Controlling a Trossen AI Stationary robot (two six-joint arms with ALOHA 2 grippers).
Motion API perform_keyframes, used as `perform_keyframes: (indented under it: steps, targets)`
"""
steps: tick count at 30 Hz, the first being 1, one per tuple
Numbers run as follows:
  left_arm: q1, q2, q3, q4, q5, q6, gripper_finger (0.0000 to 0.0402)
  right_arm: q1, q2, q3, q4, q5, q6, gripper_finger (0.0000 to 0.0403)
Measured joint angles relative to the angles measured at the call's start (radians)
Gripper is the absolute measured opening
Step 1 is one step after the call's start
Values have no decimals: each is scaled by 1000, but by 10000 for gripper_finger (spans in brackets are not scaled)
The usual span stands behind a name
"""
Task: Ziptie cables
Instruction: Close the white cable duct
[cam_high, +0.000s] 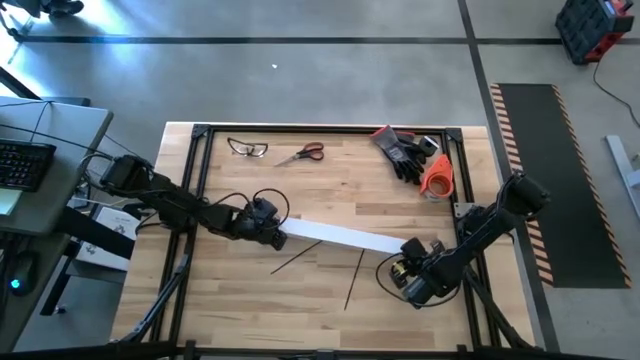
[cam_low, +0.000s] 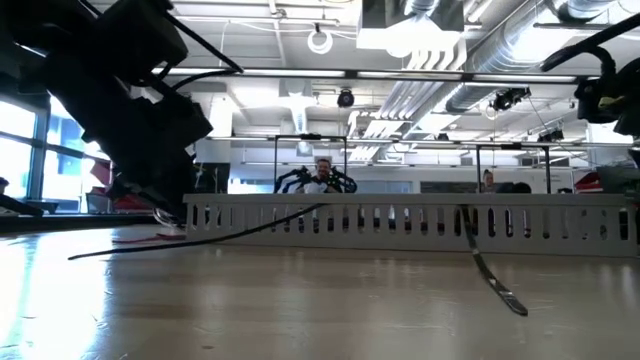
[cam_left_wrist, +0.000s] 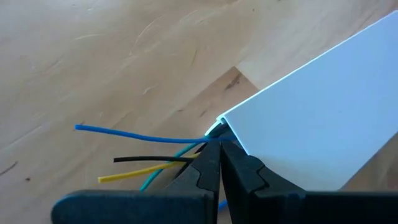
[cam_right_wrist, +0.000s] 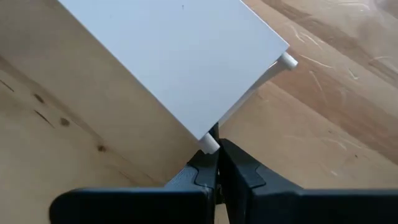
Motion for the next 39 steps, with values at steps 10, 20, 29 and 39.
perform_keyframes:
  steps: [10, 20, 29, 39]
  targets:
    - [-11, -120, 11, -273, 24, -49, 0, 0, 2, 2, -55, 10, 5, 0]
    - [-6, -189, -8, -227, 7, -14, 0, 0, 2, 2, -54, -11, -4, 0]
    - [2, -148, -18, -106, 34, 7, 0, -10, 0, 0, -55, -27, -33, 0]
    - [-9, -210, -16, -217, 56, -71, 0, -17, 0, 1, -52, -17, -39, 0]
